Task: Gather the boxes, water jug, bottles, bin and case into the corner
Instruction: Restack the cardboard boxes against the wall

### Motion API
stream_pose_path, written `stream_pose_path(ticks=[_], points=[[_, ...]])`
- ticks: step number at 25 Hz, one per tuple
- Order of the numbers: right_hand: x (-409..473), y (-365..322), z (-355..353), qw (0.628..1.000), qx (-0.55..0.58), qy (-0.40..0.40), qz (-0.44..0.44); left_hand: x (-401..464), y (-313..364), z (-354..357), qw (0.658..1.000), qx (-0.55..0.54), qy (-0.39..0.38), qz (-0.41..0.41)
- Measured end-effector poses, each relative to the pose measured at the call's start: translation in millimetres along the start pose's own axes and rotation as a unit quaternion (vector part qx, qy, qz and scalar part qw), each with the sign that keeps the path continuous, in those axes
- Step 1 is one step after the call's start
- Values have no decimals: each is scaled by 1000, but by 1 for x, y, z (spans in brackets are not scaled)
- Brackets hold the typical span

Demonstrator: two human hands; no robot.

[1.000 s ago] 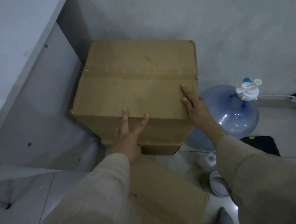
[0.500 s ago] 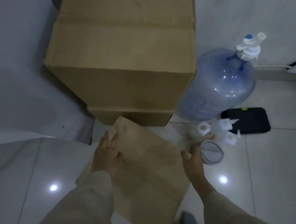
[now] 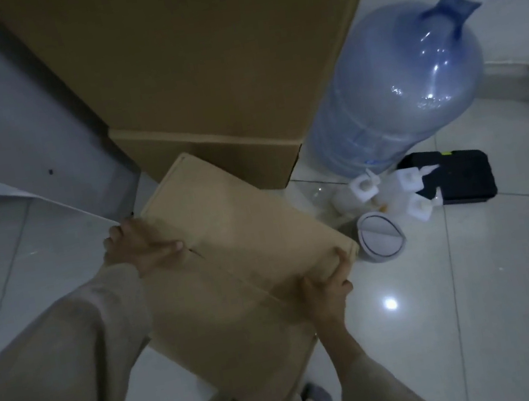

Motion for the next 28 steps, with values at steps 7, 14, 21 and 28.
stream_pose_path(ticks=[7, 14, 21, 28], points=[[-33, -60, -80, 991, -1, -2, -132, -83, 2, -72, 995, -30, 96, -16], [-114, -169, -233, 964, 39, 43, -260, -214, 44, -228, 973, -124, 192, 1], [-172, -249, -346, 932, 64, 11, -358, -312, 90, -363, 951, -182, 247, 34], [-206, -322, -401, 893, 197, 30, -404, -342, 142, -455, 931, -190, 300, 89]])
Point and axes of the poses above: each hand's wrist, its own x-axis towards the middle knuckle, its own z-axis out of the palm, y = z × x, the point moved 3 cm from there along x, towards the middle knuckle, and after that the axes turned 10 degrees about y, right-handed, at the moved point
